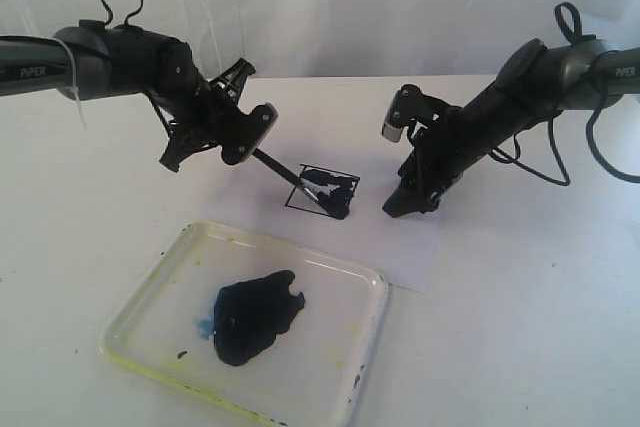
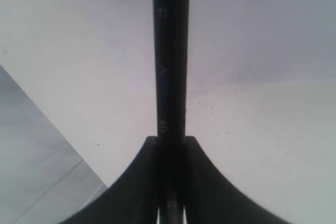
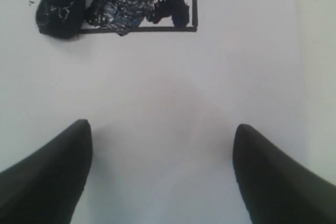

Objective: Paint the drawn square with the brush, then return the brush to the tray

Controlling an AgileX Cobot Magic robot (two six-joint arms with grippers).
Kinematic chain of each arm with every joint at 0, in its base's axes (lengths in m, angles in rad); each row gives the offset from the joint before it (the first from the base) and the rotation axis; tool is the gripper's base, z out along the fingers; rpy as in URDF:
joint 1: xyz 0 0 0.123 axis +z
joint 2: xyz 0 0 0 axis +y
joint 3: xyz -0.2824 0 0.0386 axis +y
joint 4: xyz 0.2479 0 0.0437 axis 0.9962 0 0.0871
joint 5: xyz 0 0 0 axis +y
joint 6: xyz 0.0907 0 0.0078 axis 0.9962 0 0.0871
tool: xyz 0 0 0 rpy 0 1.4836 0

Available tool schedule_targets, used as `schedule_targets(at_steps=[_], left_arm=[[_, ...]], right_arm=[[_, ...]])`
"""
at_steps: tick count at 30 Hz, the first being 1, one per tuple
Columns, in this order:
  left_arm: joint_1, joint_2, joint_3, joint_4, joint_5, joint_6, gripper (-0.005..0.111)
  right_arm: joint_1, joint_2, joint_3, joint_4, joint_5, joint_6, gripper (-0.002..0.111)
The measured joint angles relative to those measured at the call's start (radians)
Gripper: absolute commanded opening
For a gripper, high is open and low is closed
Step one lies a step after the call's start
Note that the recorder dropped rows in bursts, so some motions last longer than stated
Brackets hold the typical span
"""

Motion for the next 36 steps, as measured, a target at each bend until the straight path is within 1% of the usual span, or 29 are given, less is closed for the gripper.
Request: schedule_targets(at_steps=[7, 14, 23, 31, 36], left_arm=[[0.000, 0.000, 0.001, 0.000, -0.020, -0.024, 0.000], [0.000, 0.000, 0.001, 0.039, 0.017, -0.034, 0.000], [0.000, -0.002, 0.001, 0.071, 0.024, -0.079, 0.000], [0.023, -0.002, 0.001, 0.086, 0.031, -0.112, 0.000], [0.023, -0.002, 0.001, 0.088, 0.031, -0.114, 0.000]], right_arm=[[0.000, 0.000, 0.000, -0.002, -0.006, 0.000, 0.070], [0.000, 0.000, 0.000, -0.002, -0.006, 0.000, 0.070], [0.000, 0.000, 0.000, -0.002, -0.008, 0.002, 0.070], [0.000, 0.000, 0.000, -0.004, -0.008, 0.002, 0.070], [0.000, 0.000, 0.000, -0.004, -0.008, 0.002, 0.070]])
